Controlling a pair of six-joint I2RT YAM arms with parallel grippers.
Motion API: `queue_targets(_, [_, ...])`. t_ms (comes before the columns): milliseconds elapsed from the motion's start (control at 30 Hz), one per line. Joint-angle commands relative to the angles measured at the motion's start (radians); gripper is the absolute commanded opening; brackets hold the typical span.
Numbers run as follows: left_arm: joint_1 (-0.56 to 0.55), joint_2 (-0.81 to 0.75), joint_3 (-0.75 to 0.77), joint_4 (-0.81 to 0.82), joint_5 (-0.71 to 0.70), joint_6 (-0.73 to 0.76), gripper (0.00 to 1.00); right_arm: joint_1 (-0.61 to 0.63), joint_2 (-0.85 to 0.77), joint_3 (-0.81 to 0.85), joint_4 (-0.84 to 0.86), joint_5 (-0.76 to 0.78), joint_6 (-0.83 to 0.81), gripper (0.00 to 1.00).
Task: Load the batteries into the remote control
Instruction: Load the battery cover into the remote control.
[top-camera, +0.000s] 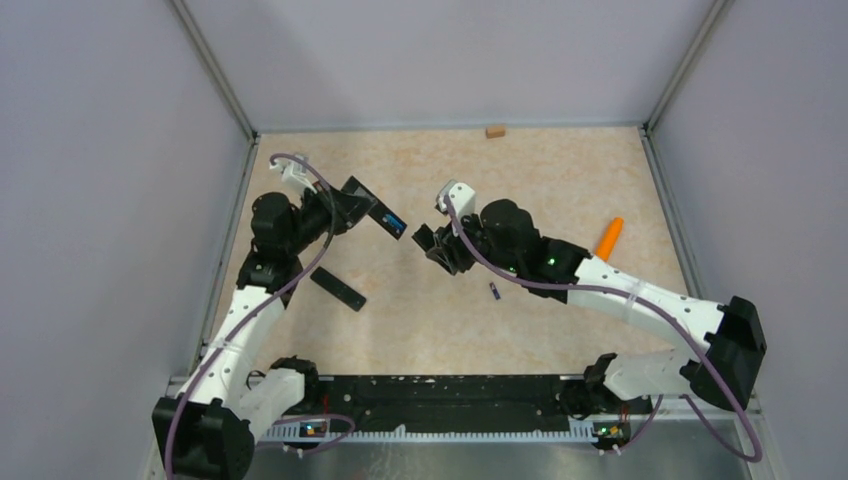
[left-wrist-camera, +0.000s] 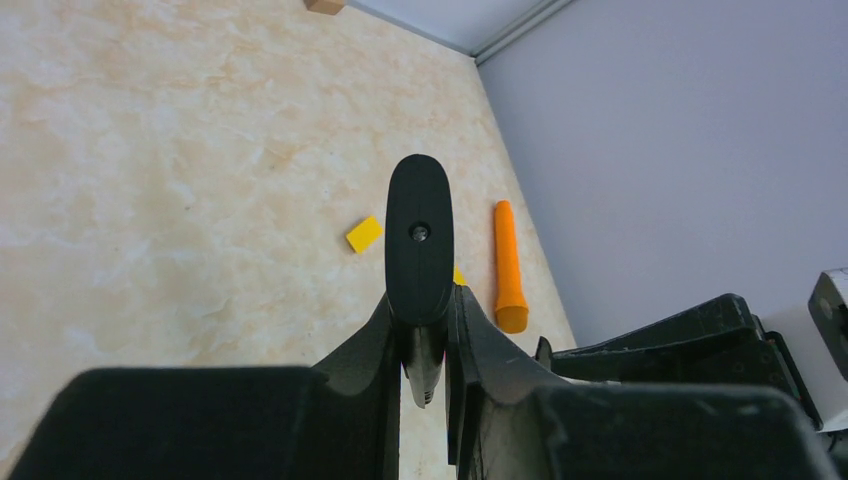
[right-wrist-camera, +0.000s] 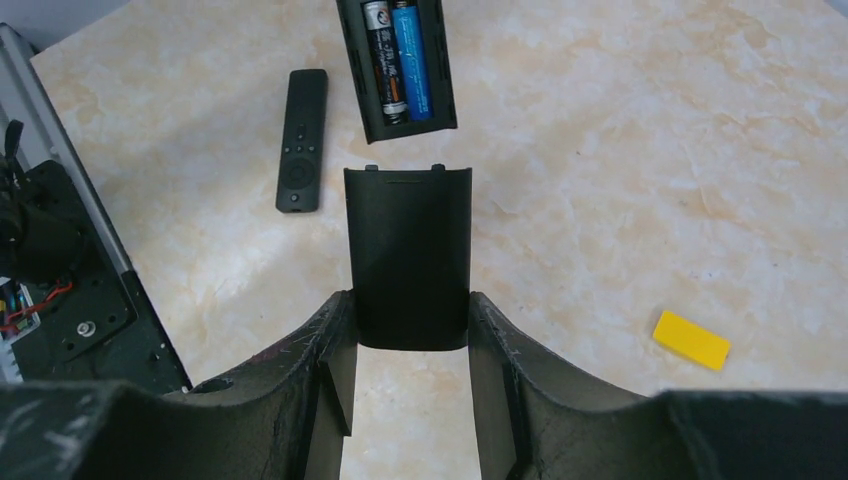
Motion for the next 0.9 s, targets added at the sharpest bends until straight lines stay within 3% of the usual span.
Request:
queue_targets(0, [-0.009, -0.021, -0.033, 0.191, 0.068, -0.054, 0.0, 0.007, -0.009, 0.066, 0.011, -0.055, -0.035, 0.41])
queue_targets(333, [-0.011, -0.027, -0.05, 0.212, 0.181, -0.147, 0.0, 0.021, 0.027, 0.198, -0.098, -0.078, -0.002, 0.41])
queue_targets(867, [-0.012, -0.06, -0.025, 0.106, 0.266, -0.033, 0.0, 0.091, 0.139, 0.317, -0.196, 0.011, -0.015, 0.41])
